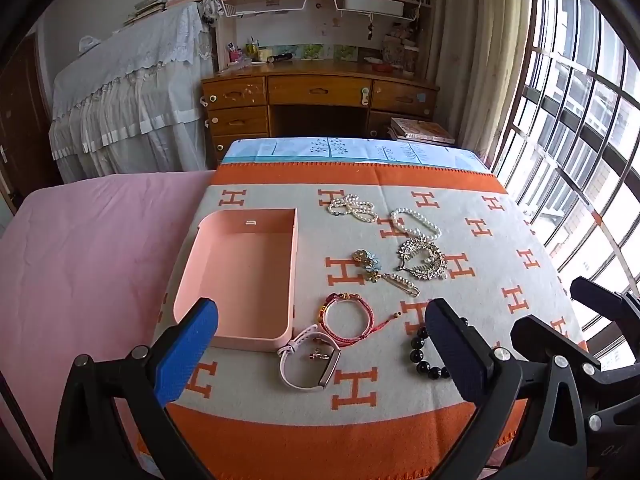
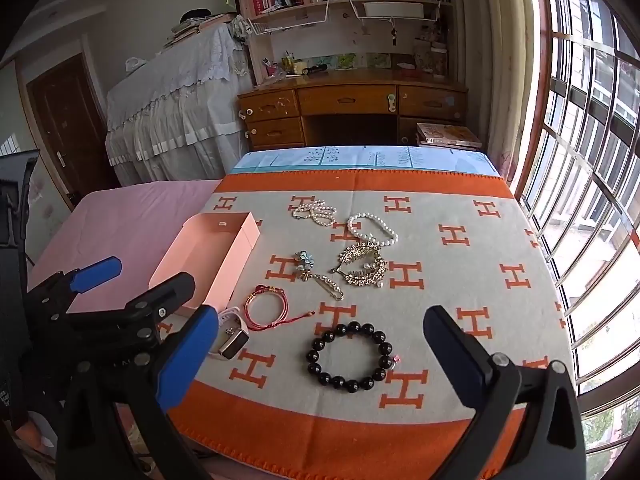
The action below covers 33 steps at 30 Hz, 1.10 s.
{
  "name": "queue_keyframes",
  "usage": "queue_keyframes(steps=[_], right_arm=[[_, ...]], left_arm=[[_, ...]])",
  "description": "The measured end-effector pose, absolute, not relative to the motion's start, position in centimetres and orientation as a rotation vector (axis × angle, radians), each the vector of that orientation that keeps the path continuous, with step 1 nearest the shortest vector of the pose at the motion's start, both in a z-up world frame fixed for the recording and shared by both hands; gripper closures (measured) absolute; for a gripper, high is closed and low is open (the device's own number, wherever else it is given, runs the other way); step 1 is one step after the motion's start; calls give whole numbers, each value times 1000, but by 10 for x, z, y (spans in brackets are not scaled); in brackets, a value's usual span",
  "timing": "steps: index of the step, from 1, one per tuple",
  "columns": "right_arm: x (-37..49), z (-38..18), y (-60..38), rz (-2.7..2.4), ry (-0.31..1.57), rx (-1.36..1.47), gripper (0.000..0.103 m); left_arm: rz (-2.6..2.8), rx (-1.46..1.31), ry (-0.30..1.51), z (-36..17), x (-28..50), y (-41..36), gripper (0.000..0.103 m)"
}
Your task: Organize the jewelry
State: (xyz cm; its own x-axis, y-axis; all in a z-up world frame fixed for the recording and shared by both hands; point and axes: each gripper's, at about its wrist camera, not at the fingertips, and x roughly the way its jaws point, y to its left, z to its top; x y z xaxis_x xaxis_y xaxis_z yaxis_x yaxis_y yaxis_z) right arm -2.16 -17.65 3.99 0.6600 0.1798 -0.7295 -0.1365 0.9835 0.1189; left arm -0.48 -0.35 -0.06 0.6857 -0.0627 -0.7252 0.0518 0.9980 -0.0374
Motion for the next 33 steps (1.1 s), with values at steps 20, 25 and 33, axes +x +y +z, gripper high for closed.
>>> queue_keyframes(steps=[20,25,33], right_arm=[[-21,31,-176,183,842,61,0],[-22,27,-174,189,843,64,0],[-22,23,-172,191,850,65,0]], left_arm=[[-56,2,840,-6,-1,-4,1],[-53,0,843,-7,-1,-3,1],[-52,1,850,-9,-3,-3,1]])
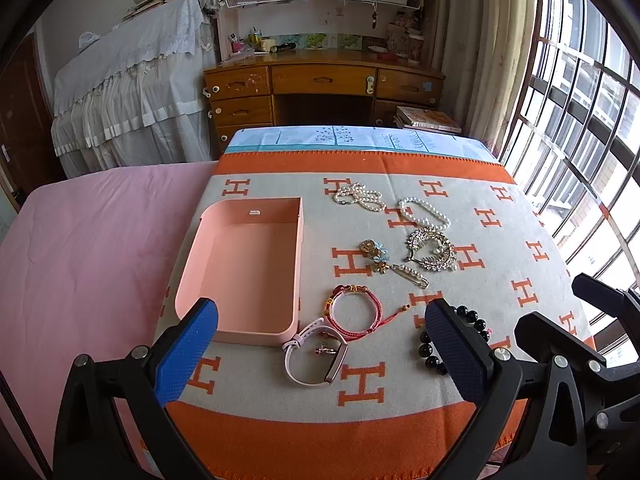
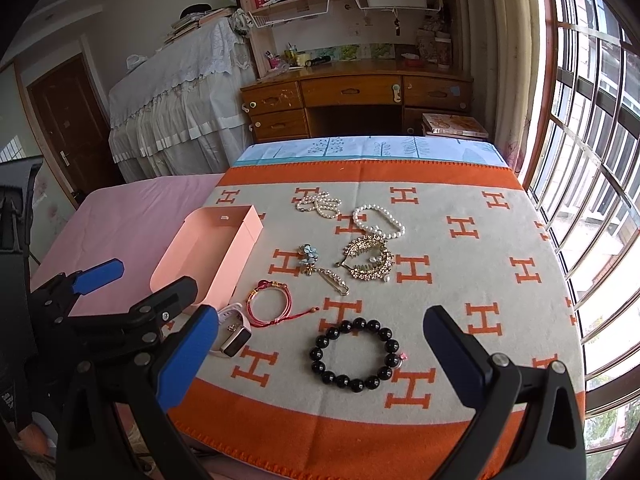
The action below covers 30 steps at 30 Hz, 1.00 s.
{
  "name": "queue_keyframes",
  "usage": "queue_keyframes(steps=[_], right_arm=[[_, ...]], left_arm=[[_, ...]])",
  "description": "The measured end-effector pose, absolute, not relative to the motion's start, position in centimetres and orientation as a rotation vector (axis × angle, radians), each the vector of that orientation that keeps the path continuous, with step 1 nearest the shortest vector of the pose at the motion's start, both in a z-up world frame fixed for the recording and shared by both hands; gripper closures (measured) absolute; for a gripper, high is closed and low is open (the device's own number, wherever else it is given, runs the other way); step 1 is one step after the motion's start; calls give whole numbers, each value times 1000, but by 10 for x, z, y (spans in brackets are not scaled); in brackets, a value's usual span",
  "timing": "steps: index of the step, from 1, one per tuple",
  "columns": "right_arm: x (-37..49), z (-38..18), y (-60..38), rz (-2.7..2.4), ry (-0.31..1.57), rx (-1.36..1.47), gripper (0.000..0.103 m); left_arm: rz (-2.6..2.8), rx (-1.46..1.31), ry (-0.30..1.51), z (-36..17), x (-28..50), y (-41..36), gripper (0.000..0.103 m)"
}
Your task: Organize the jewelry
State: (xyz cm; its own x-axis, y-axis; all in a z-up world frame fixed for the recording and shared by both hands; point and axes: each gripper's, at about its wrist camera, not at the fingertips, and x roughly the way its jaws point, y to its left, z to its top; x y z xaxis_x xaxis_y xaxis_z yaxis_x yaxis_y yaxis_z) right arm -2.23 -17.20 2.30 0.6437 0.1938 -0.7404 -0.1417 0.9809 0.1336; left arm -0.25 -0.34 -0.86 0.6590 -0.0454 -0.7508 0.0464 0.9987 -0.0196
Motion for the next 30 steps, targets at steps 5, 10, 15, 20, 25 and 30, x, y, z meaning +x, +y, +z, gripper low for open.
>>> queue_keyframes(steps=[5,10,15,20,25,30], right_arm=[[-22,20,-169,195,854,64,0],[-20,18,-166,198,857,61,0],[-20,19,-166,197,858,61,1],[-20,19,-167,199,858,63,1],[-21,19,-160,208,854,58,2],[-20,20,-162,205,859,59,2]], left_arm=[[-45,-5,855,-8,0,0,1],[-39,-7,862,-6,2,-1,1],[-34,-13,868,-7,1,0,1],[-28,-16,870,-6,2,0,1],[-17,-18,866,-4,0,0,1],[-21,-19,864,-3,0,0,1]])
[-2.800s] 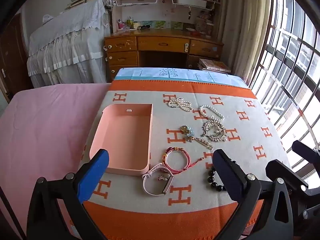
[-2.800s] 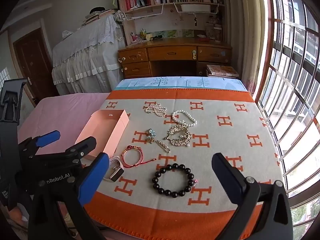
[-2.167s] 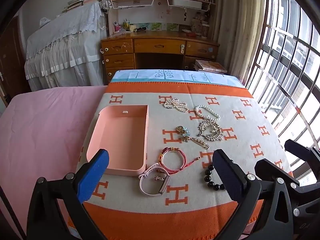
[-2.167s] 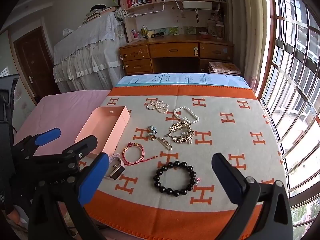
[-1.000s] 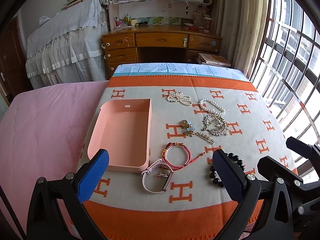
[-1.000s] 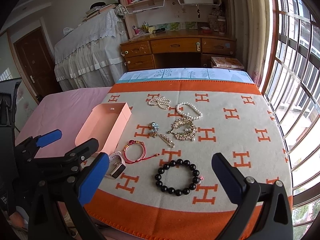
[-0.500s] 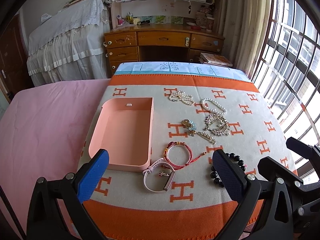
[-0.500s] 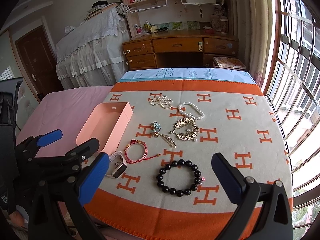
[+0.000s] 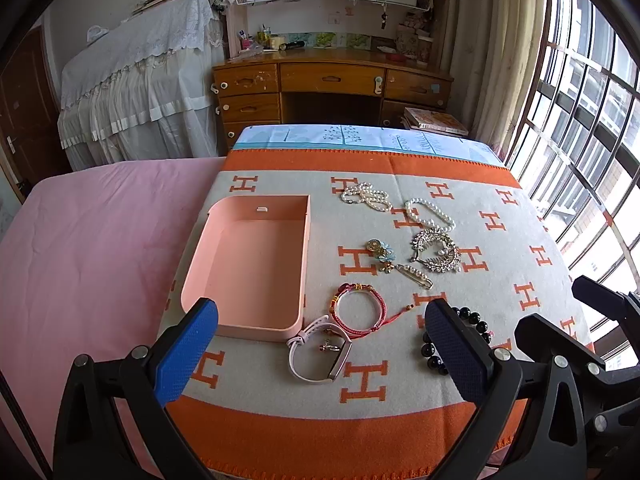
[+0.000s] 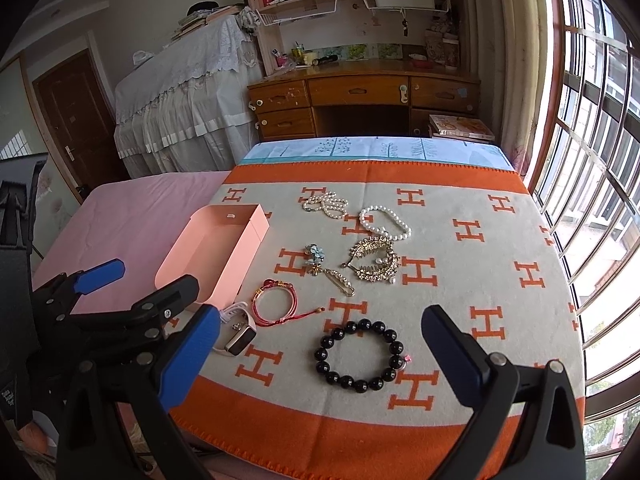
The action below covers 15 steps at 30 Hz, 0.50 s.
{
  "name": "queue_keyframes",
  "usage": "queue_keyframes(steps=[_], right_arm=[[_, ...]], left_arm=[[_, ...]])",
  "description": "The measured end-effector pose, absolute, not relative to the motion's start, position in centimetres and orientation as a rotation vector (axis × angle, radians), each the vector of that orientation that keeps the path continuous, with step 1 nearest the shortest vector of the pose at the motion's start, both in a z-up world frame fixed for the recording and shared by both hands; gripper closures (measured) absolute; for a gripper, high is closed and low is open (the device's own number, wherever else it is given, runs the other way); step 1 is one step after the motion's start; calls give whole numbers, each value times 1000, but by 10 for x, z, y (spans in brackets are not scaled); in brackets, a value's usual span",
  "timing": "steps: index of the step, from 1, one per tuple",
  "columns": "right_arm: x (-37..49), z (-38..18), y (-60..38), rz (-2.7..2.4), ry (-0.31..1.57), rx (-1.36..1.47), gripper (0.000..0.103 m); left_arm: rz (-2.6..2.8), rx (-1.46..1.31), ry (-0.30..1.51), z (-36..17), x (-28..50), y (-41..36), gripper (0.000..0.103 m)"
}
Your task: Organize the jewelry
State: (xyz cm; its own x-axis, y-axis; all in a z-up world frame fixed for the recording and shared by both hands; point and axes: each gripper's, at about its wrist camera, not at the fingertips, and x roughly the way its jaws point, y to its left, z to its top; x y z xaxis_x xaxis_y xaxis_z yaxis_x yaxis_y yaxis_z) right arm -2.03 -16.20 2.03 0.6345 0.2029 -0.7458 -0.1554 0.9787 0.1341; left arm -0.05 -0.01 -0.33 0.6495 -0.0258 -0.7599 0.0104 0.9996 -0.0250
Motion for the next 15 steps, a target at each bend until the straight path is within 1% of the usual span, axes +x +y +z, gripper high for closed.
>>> queue_keyframes(steps=[15], right_arm=[[-17,29,-162,217,846,54,4]], left_arm=[[-53,-17,870,0,13,-1,1]])
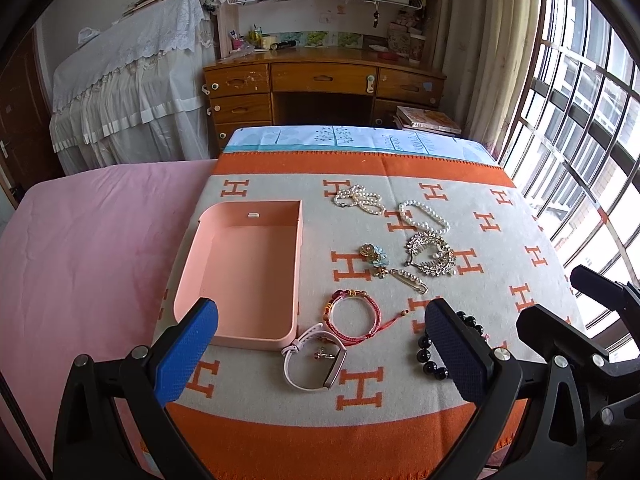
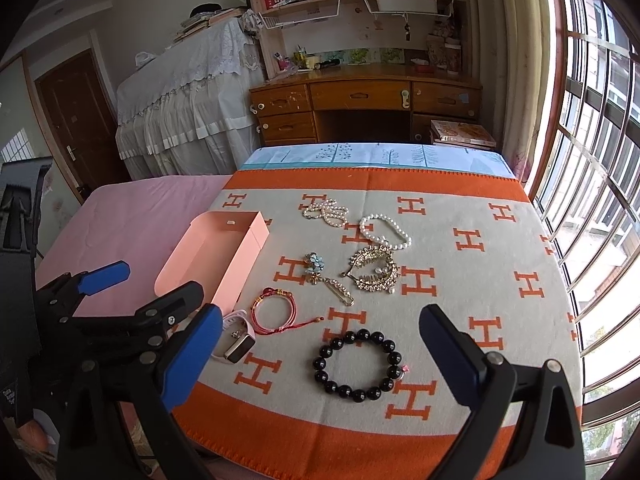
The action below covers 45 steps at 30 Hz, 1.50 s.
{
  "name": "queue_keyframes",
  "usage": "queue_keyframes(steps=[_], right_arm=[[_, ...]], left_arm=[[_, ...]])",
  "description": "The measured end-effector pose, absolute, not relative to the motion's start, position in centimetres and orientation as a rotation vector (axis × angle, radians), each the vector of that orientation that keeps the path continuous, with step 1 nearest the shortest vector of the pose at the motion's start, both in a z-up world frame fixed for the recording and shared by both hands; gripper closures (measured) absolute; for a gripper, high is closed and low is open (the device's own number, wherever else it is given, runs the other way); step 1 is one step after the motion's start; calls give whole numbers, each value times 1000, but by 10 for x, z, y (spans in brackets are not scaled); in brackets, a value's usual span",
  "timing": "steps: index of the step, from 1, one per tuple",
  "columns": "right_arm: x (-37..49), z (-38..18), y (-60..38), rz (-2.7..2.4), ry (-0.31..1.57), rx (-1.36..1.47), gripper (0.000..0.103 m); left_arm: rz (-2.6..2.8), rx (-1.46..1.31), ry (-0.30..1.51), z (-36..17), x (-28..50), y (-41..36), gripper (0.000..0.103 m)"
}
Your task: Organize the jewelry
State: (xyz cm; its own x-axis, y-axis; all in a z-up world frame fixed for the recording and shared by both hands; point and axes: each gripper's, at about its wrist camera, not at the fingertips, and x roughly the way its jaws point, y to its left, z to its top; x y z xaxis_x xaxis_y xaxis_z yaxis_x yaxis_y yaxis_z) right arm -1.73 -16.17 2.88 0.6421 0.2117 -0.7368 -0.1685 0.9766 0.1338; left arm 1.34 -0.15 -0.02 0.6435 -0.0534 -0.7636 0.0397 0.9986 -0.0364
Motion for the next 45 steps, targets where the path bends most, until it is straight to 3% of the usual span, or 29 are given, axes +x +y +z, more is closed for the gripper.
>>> queue_keyframes(steps=[3,8,15,22,26,28,34,37,43,45], right_arm=[[-11,40,-169,209,821,39,4],[2,54,-174,200,803,27,14],[25,87,-190,192,750,34,15],[75,102,-204,213,752,25,27],[123,80,-210,245,852,26,37],[148,59,-213,264,923,33,48],[206,-24,-220,252,1151,15,64],[222,-58,-224,240,1231,17,70],[235,-93,-216,277,1290,-8,72],[238,-100,-211,285,1307,-22,78]], left_arm=[[-80,-36,862,3,21,-1,1],[-110,-2,889,18,44,3,1],[-121,-49,894,50,85,24,1],[-118,-18,915,55,144,12,1],[-157,-44,991,27,191,-3,1],[-166,-47,1036,7,216,-11,2],[-145,-34,1187,-62,282,-30,12],[-143,-6,1250,-88,303,-35,14],[-153,-21,1321,-117,325,-35,14],[-164,-34,1331,-120,330,-36,14]])
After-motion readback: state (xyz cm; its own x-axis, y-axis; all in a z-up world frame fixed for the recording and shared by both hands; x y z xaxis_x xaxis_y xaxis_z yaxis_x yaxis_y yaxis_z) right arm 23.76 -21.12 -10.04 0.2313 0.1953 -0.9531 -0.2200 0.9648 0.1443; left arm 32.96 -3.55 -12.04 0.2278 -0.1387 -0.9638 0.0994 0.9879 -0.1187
